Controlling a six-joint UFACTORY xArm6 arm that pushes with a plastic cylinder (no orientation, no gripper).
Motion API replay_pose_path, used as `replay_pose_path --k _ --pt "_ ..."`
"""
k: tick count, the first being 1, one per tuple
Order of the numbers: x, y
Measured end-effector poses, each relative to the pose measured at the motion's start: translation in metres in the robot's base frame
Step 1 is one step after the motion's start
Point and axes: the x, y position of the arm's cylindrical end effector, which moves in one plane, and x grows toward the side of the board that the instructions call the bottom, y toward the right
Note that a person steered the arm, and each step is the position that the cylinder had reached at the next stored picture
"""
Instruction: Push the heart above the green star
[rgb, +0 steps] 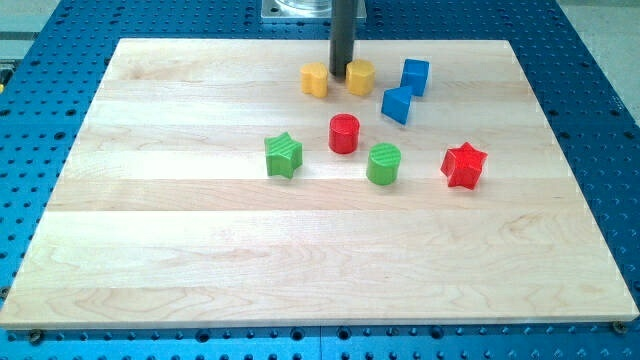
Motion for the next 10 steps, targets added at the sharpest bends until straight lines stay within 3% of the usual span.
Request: replay_pose_path --k 1,2,4,5,6,8,9,10 --pt "-0.018 -0.073" --pt "0.024 -0.145" --pt "0.1 -0.055" --pt "0.094 0.003" --pt "0.06 0.022" --pt "0.046 -0.049" --pt "0.075 -0.073" --pt "0.07 -0.17"
